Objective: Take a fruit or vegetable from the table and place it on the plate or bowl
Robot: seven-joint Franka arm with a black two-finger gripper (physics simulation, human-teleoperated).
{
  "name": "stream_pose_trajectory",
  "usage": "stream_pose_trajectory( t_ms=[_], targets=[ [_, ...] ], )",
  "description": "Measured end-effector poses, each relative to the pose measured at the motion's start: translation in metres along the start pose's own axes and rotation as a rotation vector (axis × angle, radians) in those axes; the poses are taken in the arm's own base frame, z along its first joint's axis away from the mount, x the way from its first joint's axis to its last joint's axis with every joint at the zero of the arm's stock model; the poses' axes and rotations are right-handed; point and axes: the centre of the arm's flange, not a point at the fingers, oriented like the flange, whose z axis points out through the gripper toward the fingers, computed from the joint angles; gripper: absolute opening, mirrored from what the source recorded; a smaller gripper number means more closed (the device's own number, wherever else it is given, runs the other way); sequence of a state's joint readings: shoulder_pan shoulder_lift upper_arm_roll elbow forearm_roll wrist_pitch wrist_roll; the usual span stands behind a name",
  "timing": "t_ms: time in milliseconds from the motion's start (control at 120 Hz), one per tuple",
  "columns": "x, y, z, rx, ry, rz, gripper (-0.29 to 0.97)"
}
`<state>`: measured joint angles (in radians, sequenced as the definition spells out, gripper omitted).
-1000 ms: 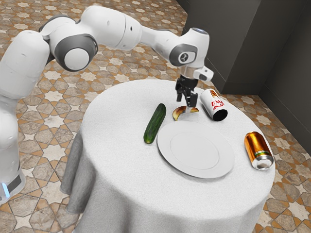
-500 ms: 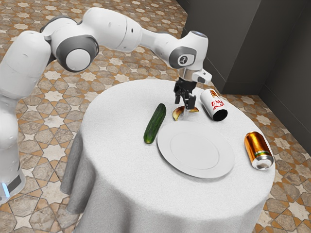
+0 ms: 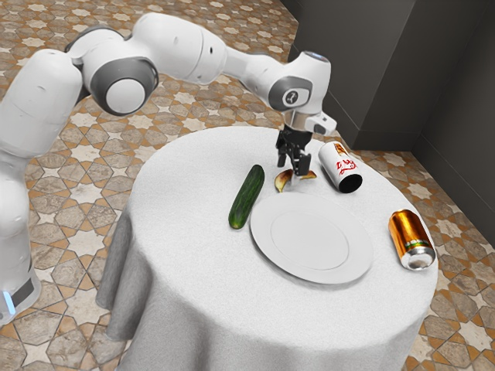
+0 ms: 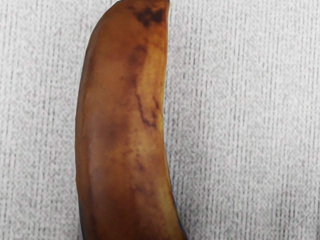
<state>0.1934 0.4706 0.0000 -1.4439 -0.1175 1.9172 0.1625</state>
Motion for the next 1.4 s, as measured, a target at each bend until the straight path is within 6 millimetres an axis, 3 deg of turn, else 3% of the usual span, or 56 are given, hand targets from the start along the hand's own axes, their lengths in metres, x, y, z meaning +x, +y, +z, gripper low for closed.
stream_pose_trajectory(
  t_ms=[400,658,842,1058,1142,1208,1325,1400],
  targets=[
    [0.002,0.000,-0.002,-0.002,0.006,0.002,0.68],
    [0.004,0.005,0.000,-0.005,0.009,0.008,0.22],
    [0.005,0.004,-0.001,-0.002,0.014,0.006,0.19],
    [0.013,0.009,-0.032,0.014,0.088,0.017,0.17],
    [0.014,0.030,-0.051,0.004,0.124,0.050,0.17],
    [0.016,0.059,-0.058,-0.019,0.140,0.095,0.17],
    [0.017,0.089,-0.055,-0.038,0.140,0.141,0.16],
    [0.016,0.109,-0.043,-0.038,0.120,0.178,0.17]
  ],
)
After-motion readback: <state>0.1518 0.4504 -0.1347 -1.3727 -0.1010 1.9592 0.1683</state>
